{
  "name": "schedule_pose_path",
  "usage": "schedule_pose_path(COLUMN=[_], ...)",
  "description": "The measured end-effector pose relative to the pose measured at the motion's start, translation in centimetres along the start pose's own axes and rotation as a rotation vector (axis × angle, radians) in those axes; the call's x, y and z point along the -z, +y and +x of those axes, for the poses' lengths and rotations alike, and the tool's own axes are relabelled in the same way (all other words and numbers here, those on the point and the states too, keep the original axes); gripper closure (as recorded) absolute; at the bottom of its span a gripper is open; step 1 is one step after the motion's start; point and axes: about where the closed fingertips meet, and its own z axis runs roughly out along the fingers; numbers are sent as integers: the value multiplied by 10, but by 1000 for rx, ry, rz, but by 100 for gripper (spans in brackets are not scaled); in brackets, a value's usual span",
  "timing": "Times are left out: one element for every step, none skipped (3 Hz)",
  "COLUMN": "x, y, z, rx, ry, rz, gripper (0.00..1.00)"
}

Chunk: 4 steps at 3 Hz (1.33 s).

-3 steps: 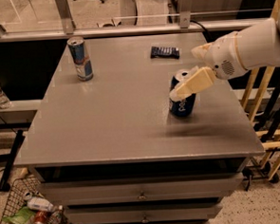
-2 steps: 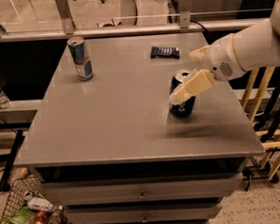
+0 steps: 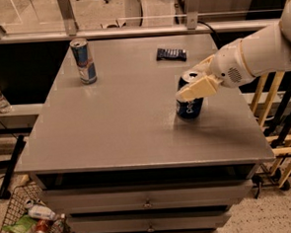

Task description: Move pepsi can near rxbar blueberry

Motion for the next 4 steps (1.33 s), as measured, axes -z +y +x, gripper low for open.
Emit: schedule_pose_path(x=[5,37,74,79], y=[-1,-14,-32,-35], z=[2,-5,-4,-4], rx=[-6,28,51,54], ry=[-10,-20,12,16], rz=[2,79,162,174], gripper=[65,87,100,100])
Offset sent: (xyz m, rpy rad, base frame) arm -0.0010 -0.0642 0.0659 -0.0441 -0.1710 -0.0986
